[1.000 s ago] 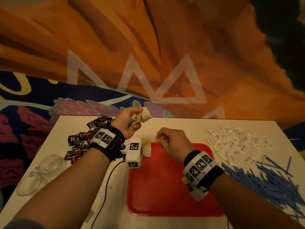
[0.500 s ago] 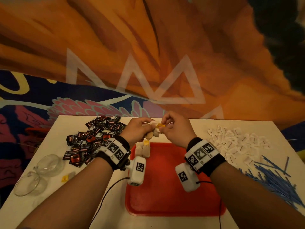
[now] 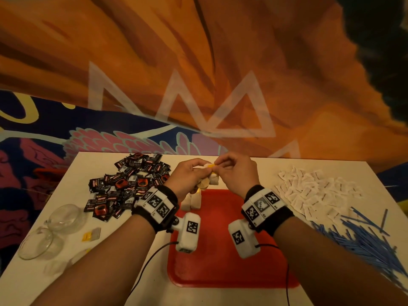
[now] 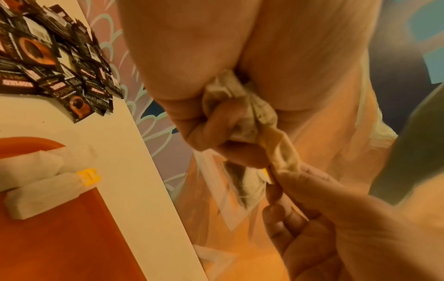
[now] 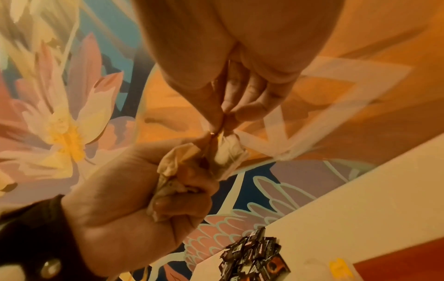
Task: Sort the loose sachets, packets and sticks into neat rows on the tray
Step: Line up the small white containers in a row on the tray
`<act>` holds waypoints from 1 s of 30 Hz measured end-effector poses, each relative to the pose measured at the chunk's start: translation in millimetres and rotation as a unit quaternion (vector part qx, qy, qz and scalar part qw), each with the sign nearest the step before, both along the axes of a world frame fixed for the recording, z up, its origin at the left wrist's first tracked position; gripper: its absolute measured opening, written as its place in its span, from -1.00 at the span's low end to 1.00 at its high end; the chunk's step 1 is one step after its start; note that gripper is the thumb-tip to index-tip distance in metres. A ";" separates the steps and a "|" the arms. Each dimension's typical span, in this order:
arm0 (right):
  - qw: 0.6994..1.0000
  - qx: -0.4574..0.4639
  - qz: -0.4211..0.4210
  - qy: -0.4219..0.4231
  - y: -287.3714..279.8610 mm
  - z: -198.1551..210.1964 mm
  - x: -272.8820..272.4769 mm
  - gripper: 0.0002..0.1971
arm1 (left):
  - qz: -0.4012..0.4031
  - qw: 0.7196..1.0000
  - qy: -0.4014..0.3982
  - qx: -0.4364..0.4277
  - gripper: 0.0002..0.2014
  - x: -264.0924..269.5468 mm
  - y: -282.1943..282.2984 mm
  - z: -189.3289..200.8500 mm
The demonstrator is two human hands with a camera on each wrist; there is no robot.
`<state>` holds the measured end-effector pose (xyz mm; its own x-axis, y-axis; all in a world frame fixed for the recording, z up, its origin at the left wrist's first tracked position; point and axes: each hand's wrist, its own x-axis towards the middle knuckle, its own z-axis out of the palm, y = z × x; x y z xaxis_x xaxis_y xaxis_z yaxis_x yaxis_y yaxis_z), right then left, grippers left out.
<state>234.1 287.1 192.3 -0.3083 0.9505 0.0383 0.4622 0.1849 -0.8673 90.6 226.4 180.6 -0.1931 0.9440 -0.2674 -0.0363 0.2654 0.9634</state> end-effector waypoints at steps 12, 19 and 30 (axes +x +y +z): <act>0.991 -0.128 -0.007 0.047 -3.7 -38.1 -6.2 -0.78 | 0.024 0.996 0.078 -0.028 -0.91 -7.4 1.0 -20.4; 0.986 -0.163 -0.002 0.040 -7.2 -56.8 -24.2 -0.82 | 0.055 0.990 0.128 0.000 -0.97 -25.0 -6.3 -37.7; 0.968 -0.242 0.009 -0.065 -15.4 -145.1 -57.1 -0.93 | 0.139 0.981 0.045 -0.131 -0.93 -78.4 -32.3 -96.7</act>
<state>177.0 271.7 47.2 -0.2974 0.8421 -0.4500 0.5738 -0.2191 -0.7892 12.2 194.1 83.9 -0.4673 0.7525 -0.4640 -0.0609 0.4962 0.8661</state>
